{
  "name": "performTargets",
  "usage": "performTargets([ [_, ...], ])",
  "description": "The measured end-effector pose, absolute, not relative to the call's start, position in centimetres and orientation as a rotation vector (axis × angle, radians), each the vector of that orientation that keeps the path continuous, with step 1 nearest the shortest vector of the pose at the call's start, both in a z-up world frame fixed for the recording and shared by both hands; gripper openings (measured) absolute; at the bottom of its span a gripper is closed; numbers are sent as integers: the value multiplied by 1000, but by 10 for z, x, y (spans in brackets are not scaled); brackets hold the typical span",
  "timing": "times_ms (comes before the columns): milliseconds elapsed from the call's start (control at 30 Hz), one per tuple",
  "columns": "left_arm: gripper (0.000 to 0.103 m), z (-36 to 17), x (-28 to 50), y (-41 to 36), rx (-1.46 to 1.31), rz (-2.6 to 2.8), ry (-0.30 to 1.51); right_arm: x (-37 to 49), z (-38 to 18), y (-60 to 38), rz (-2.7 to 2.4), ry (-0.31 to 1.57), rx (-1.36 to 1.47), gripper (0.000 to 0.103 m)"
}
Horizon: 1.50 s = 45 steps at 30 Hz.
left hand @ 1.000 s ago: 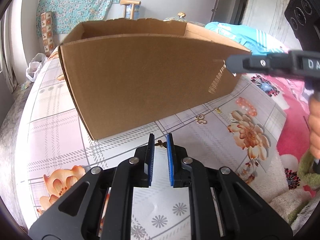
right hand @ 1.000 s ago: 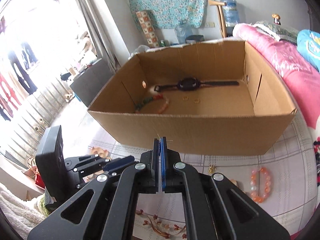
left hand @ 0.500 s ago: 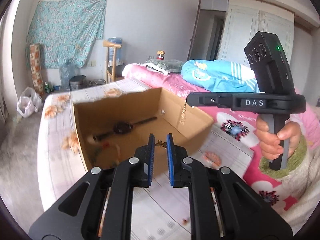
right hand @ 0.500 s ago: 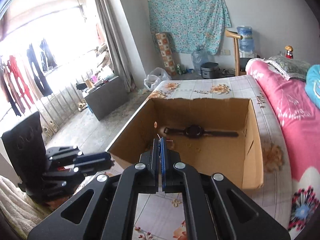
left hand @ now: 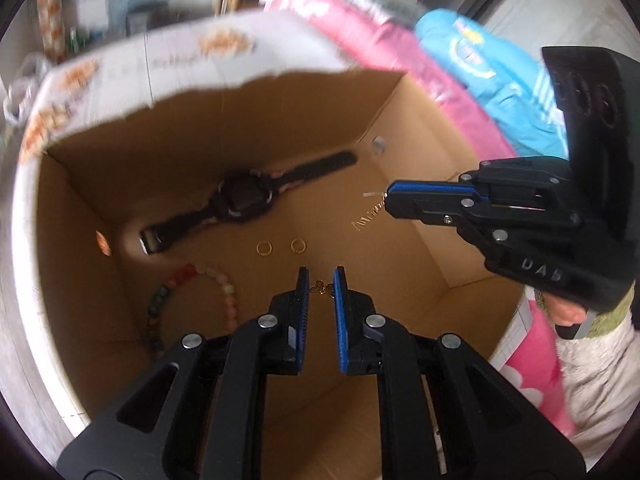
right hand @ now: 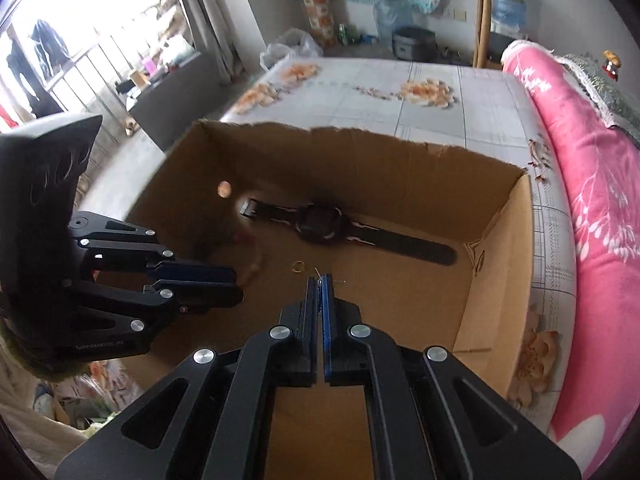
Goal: Organize jewelry
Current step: 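Lift the gold chain charm with the right tool and carry it over the box, then open the right tool to drop the chain charm into the box, then withdraw both tools from the box toward the gold bow charm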
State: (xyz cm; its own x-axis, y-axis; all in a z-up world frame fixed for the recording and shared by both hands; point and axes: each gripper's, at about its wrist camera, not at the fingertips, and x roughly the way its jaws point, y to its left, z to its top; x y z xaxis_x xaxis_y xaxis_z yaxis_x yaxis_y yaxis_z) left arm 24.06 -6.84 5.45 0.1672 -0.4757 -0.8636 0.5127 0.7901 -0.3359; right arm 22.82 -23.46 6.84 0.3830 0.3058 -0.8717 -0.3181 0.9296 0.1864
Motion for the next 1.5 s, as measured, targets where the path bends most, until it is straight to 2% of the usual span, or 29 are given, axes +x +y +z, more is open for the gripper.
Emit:
performTargets([
  [300, 12, 40, 245, -77, 43, -675, 1278, 244, 55, -240, 364, 1157, -32, 5],
  [333, 13, 38, 246, -79, 40, -673, 1286, 244, 55, -242, 361, 1157, -30, 7],
  [367, 18, 37, 247, -80, 37, -667, 1291, 244, 56, -243, 357, 1154, -25, 13],
  [400, 19, 37, 248, -80, 36, -662, 1290, 244, 58, -245, 352, 1145, -21, 19],
  [433, 19, 38, 248, -80, 36, -658, 1283, 243, 60, -247, 347, 1134, -19, 21],
  [600, 23, 52, 240, -73, 56, -645, 1204, 229, 84, -255, 347, 1019, 7, 24],
  [733, 26, 81, 216, -61, 61, -655, 1044, 202, 113, -268, 356, 882, 57, 29],
  [833, 34, 105, 187, -48, 51, -664, 899, 175, 131, -277, 353, 790, 91, 39],
  [900, 44, 119, 161, -38, 53, -672, 797, 154, 142, -282, 351, 735, 118, 46],
  [1000, 59, 128, 126, -29, 74, -674, 694, 118, 153, -285, 340, 669, 154, 52],
  [1100, 67, 132, 87, -22, 110, -673, 601, 84, 157, -283, 330, 619, 166, 54],
  [1267, 72, 118, 40, -3, -5, -755, 582, 35, 135, -276, 290, 603, 170, 57],
  [1500, 72, 57, 28, -21, 56, -673, 735, 10, 55, -269, 256, 802, 353, 57],
])
